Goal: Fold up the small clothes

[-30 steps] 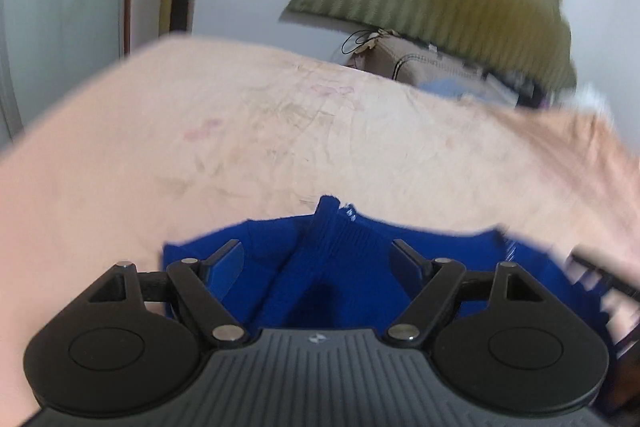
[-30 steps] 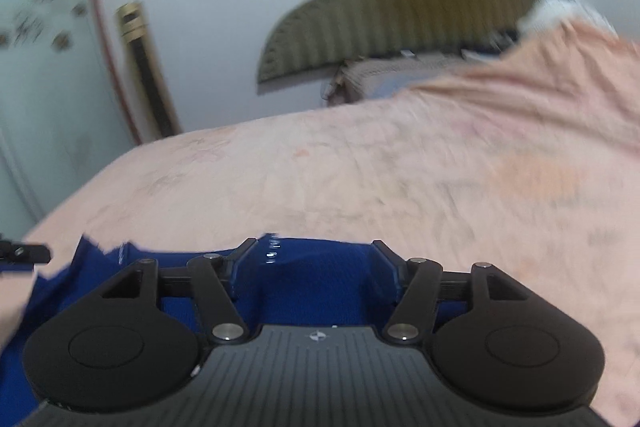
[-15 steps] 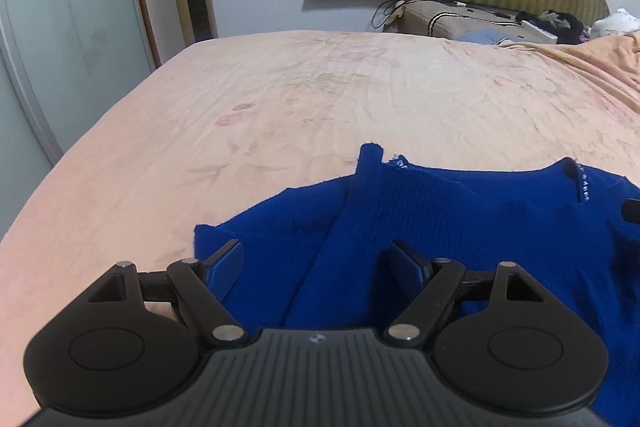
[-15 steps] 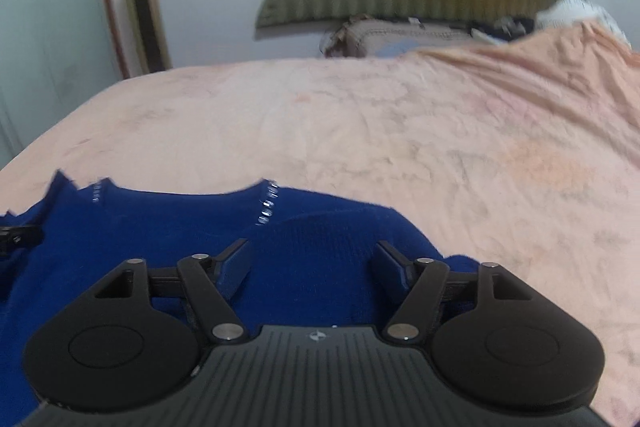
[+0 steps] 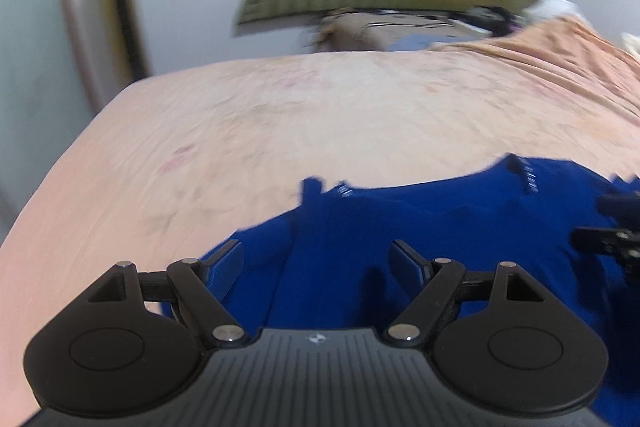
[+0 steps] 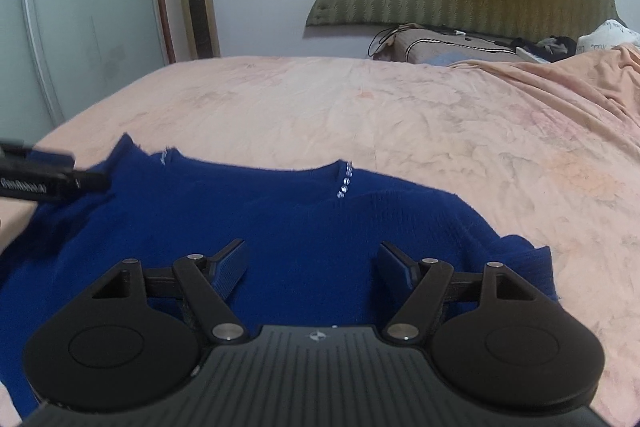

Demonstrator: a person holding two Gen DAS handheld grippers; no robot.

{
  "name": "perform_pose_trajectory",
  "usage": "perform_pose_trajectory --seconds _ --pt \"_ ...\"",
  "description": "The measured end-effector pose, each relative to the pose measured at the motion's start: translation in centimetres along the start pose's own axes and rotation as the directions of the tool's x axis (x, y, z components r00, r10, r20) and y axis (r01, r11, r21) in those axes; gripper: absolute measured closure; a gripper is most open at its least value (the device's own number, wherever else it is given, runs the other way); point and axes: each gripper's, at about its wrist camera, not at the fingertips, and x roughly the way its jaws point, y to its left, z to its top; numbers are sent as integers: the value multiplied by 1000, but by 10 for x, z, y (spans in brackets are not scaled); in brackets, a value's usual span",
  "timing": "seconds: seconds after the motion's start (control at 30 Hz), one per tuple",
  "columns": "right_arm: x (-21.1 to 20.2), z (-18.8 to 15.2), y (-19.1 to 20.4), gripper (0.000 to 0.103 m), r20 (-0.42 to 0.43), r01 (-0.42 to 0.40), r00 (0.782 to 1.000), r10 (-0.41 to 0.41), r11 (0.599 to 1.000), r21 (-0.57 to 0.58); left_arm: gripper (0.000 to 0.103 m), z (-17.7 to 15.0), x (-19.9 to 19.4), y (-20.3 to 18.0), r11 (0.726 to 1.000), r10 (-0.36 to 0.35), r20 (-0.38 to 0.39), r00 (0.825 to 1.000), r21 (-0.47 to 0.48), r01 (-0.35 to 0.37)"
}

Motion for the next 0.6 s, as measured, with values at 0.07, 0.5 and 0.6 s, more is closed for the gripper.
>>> perform_pose_trajectory --seconds 0.07,0.5,0.6 --pt "2 -1 -3 28 -7 9 1000 -9 1000 10 23 2 3 -1 998 -15 10 1000 58 14" --pt "4 -3 -11 25 -4 -4 1000 5 999 48 97 10 36 13 999 -9 -84 996 -51 5" --pt "2 0 -14 24 2 6 1000 -6 999 47 98 10 23 16 997 31 -23 999 -71 -33"
